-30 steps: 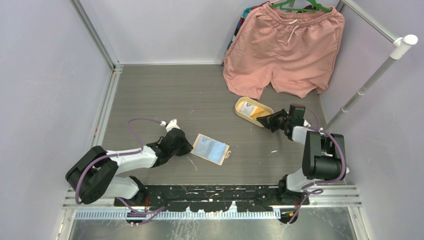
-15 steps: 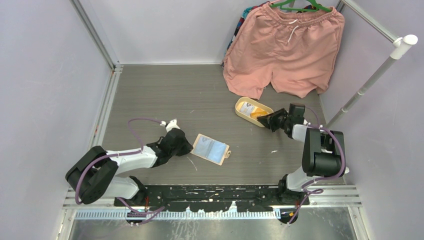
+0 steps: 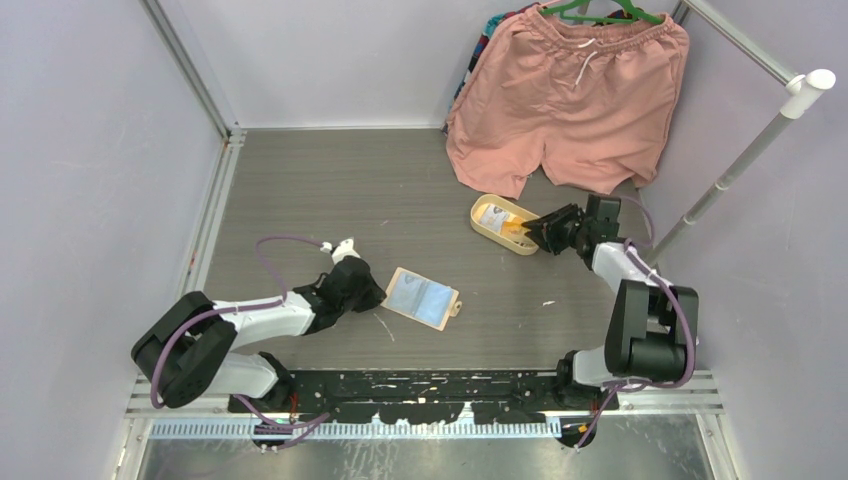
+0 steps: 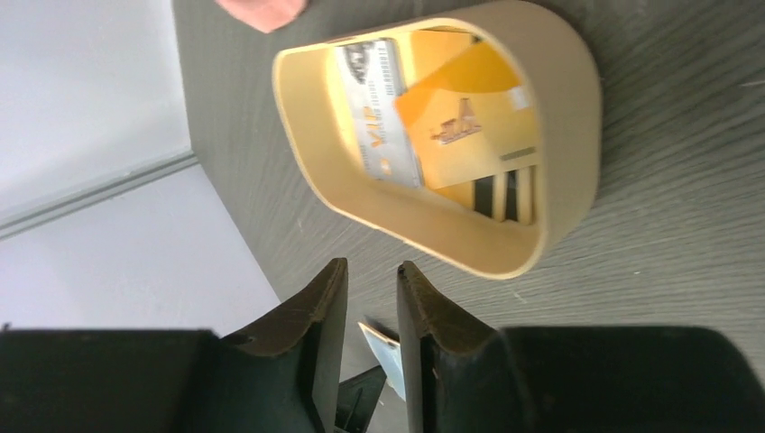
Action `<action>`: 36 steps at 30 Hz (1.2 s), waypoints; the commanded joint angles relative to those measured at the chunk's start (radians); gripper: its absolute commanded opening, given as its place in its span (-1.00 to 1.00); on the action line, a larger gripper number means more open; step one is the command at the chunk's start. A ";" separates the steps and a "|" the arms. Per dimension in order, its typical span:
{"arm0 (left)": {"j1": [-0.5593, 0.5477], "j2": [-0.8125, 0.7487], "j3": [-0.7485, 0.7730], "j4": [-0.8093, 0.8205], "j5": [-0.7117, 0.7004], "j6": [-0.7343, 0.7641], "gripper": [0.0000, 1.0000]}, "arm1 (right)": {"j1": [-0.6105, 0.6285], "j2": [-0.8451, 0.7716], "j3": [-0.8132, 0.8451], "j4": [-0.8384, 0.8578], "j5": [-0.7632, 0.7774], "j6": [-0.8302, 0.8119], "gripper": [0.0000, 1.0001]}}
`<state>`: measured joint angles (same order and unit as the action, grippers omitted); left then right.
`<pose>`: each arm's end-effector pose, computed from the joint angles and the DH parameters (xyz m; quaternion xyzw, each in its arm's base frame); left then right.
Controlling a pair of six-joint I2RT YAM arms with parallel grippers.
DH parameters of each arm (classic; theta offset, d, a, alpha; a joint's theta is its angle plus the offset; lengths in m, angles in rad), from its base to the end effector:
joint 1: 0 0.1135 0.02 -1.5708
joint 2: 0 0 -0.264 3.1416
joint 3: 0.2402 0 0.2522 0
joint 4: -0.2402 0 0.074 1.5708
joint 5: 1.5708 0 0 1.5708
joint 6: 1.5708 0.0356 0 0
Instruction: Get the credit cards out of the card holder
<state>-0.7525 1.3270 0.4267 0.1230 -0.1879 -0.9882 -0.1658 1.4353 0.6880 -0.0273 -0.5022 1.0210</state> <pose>0.1748 -0.1545 0.1386 -0.1440 0.9076 -0.2384 0.3141 0.2790 -0.0293 0.1790 0.4194 0.7941 0.3641 0.2467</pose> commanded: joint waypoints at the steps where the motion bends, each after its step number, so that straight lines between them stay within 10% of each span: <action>1: -0.002 0.029 0.000 -0.044 -0.017 0.013 -1.00 | -0.004 -0.117 0.085 -0.082 0.033 -0.069 -0.30; 7: -0.002 0.038 0.008 -0.037 -0.008 0.017 -1.00 | 0.040 -0.270 0.176 -0.170 0.062 -0.208 -0.08; 17: -0.002 0.021 0.047 -0.080 0.001 0.028 -1.00 | 0.447 -0.316 0.299 -0.303 0.280 -0.391 0.35; 36: -0.003 -0.120 0.031 -0.212 -0.039 0.007 -1.00 | 1.100 0.162 0.462 -0.324 0.826 -0.500 0.42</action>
<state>-0.7525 1.2407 0.4599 -0.0574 -0.1917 -0.9848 0.8944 1.5284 1.0336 -0.3542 0.1623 0.5789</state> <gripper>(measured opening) 0.005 0.703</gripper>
